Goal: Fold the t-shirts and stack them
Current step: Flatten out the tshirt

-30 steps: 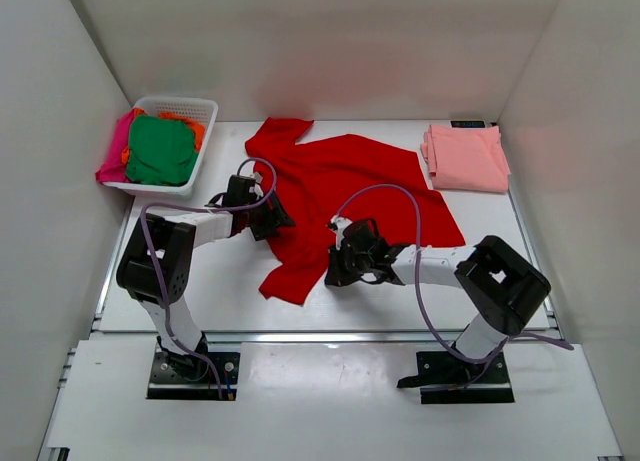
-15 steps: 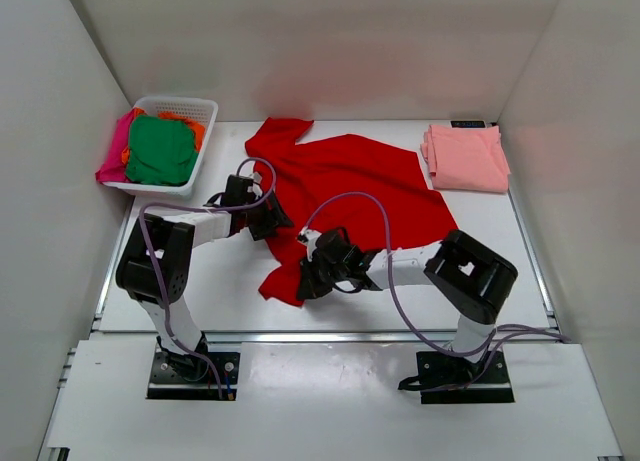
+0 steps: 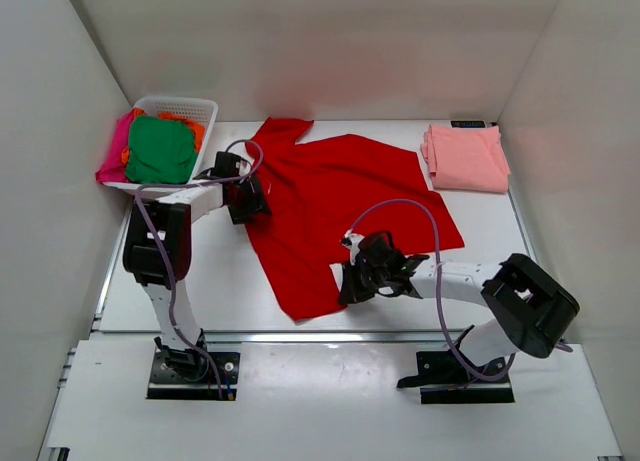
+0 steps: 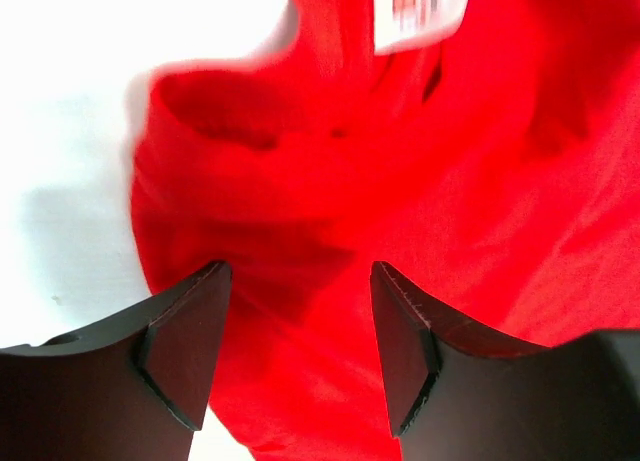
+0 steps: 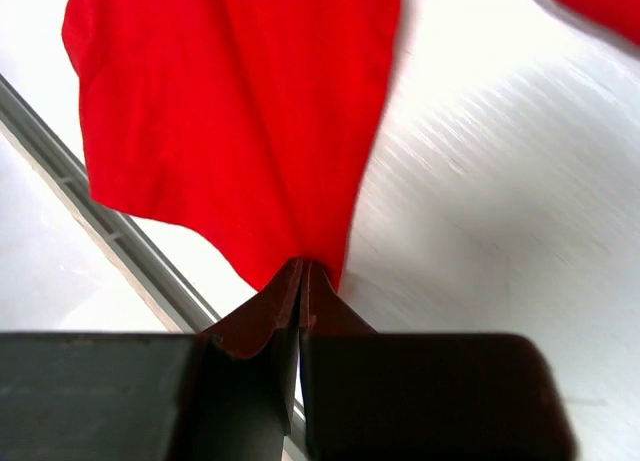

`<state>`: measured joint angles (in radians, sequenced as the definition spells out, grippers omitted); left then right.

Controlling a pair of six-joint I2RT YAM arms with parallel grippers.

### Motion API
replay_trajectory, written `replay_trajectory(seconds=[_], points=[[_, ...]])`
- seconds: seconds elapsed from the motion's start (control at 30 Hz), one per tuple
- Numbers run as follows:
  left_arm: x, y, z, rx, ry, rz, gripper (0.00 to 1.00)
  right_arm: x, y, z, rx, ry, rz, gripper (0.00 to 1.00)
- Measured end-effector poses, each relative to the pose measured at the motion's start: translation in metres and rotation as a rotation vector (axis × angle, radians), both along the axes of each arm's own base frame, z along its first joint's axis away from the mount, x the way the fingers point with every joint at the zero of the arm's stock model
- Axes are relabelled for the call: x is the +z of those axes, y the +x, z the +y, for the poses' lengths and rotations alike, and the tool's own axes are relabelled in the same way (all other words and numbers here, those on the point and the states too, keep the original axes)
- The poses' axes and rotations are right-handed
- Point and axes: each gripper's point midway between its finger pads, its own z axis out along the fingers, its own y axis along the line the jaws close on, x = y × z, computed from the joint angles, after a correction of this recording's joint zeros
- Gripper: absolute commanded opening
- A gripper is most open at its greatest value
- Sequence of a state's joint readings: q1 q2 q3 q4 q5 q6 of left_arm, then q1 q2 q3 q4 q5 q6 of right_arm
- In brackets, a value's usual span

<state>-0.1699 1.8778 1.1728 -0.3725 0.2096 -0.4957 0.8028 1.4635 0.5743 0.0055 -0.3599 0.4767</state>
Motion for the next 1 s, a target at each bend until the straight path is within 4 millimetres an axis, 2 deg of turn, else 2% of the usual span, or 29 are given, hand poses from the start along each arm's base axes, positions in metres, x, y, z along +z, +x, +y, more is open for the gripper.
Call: replay_trajectory(seconds=[0.13,0.2,0.4,0.43,0.53,0.63,0.67,0.73,0.8,0.87,0.93,1.0], points=[[0.001,0.021,0.006,-0.002,0.041,0.019,0.69,-0.001,0.000,-0.006,0.001,0.000,0.011,0.00],[0.002,0.042,0.007,-0.001,0.062,0.006,0.69,-0.001,0.002,0.000,0.011,0.002,0.019,0.00],[0.017,0.123,0.007,-0.005,0.111,-0.047,0.68,0.001,0.017,0.049,0.062,0.040,0.038,0.00],[0.023,0.143,0.005,-0.007,0.117,-0.079,0.68,0.001,0.022,0.060,0.066,0.041,0.031,0.00],[0.038,0.179,-0.003,-0.018,0.115,-0.130,0.69,0.003,0.030,0.073,0.066,0.038,0.009,0.00],[0.063,0.210,-0.013,-0.029,0.104,-0.208,0.72,0.006,0.034,0.072,0.049,0.009,-0.013,0.01],[0.070,0.208,-0.014,-0.036,0.108,-0.210,0.73,0.008,0.034,0.069,0.040,-0.002,-0.017,0.04],[0.084,0.190,-0.013,-0.058,0.130,-0.179,0.74,0.016,0.038,0.060,0.015,-0.011,-0.036,0.07],[0.093,0.154,-0.011,-0.085,0.167,-0.117,0.76,0.031,0.044,0.045,-0.024,-0.009,-0.075,0.13],[0.113,0.106,-0.012,-0.117,0.181,-0.101,0.78,0.047,0.052,0.033,-0.056,0.006,-0.118,0.15],[0.124,0.044,-0.013,-0.133,0.140,-0.112,0.78,0.062,0.063,0.022,-0.086,0.018,-0.163,0.15],[0.132,-0.022,-0.011,-0.137,0.072,-0.135,0.76,0.069,0.072,0.015,-0.108,0.019,-0.194,0.15]])
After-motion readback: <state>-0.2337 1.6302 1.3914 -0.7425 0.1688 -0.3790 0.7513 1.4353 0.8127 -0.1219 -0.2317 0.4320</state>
